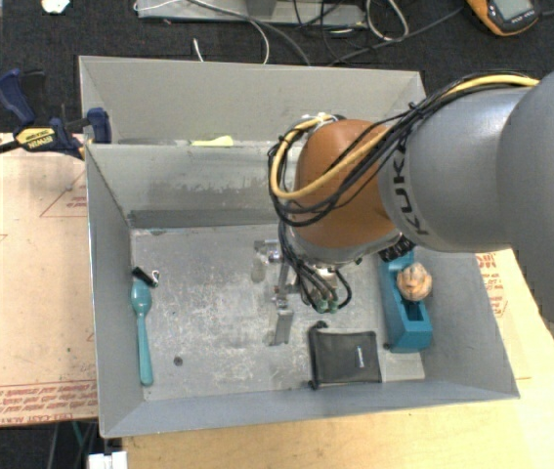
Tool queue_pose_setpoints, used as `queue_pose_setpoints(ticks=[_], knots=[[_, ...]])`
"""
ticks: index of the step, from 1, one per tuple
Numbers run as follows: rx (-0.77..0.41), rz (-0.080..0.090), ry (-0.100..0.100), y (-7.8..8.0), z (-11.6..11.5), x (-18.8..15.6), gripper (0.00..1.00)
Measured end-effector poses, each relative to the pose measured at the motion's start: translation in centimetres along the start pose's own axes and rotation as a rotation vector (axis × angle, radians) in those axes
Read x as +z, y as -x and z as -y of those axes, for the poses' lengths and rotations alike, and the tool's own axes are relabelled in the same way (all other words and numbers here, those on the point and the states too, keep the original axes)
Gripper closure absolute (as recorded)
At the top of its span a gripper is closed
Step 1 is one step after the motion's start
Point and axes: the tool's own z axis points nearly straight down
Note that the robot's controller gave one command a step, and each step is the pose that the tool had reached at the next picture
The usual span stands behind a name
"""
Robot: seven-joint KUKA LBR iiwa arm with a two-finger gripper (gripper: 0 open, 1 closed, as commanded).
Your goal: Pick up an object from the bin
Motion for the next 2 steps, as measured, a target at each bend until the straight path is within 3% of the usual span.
queue_pose_setpoints(ticks=[1,2], knots=[[0.002,0.007,0.001,0.1,0.1,-0.4,0.00],[-0.190,0.010,0.003,-2.5,3.8,1.6,0.00]])
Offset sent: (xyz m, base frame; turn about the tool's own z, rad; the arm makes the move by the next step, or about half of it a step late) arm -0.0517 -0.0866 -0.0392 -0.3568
